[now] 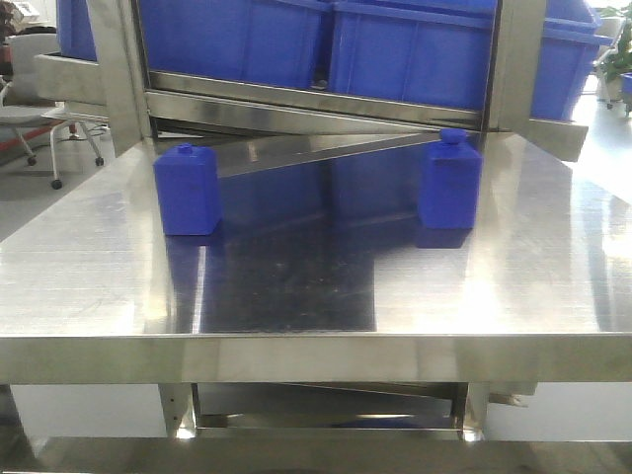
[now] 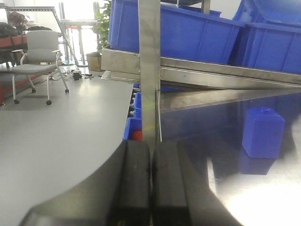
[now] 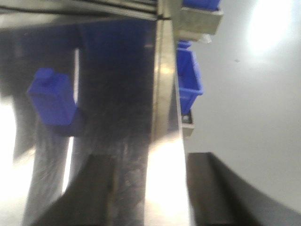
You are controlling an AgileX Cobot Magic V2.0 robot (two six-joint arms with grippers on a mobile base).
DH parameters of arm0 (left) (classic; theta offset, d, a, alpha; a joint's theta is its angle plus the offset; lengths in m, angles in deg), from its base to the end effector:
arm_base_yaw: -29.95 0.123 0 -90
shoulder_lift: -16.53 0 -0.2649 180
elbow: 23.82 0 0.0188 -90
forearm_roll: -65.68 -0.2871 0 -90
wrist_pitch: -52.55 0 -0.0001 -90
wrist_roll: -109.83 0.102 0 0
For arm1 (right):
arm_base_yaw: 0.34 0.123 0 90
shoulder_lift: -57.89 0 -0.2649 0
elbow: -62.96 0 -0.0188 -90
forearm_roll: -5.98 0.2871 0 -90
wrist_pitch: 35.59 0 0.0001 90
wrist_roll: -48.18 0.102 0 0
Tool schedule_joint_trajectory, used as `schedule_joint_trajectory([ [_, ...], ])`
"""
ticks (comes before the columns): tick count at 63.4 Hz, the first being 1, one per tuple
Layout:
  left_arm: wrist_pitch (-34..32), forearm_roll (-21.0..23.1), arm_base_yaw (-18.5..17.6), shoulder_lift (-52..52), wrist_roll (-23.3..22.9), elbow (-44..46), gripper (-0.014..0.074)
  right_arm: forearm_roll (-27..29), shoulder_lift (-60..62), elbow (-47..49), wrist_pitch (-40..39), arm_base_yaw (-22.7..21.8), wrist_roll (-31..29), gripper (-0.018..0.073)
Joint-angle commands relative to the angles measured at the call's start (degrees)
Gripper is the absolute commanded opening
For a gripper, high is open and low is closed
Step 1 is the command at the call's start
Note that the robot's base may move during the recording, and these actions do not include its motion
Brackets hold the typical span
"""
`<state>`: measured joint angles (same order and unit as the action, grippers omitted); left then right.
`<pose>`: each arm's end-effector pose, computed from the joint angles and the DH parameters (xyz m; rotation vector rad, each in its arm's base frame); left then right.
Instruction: Pick and sort blue part to right shelf
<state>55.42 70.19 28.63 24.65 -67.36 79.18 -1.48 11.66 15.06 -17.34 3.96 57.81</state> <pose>0.1241 -0.0033 0.2071 -0.0019 1.5357 -0.0449 0.1985 0.0108 0.2737 -0.0033 1.9587 0.0387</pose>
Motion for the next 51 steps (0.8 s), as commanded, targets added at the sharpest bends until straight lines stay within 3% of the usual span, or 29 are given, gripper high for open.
schedule_joint_trajectory([
  [1, -5.0, 0.09, 0.0, -1.4, -0.37, -1.39, 0.0123, -0.87, -3.33, 4.38, -2.08, 2.44, 1.97, 0.058],
  [14, -5.0, 0.09, 0.0, -1.4, -0.37, -1.39, 0.0123, -0.87, -14.88, 13.99, 6.98, 7.47, 7.37, 0.0588],
  [34, -5.0, 0.09, 0.0, -1.4, -0.37, -1.39, 0.0123, -0.81, -37.5, 34.87, 24.3, 15.54, 11.07, 0.0588],
  [51, -5.0, 0.09, 0.0, -1.4, -0.37, -1.39, 0.0123, -0.5, -55.13, 54.9, 42.39, 16.94, 12.32, 0.0588],
])
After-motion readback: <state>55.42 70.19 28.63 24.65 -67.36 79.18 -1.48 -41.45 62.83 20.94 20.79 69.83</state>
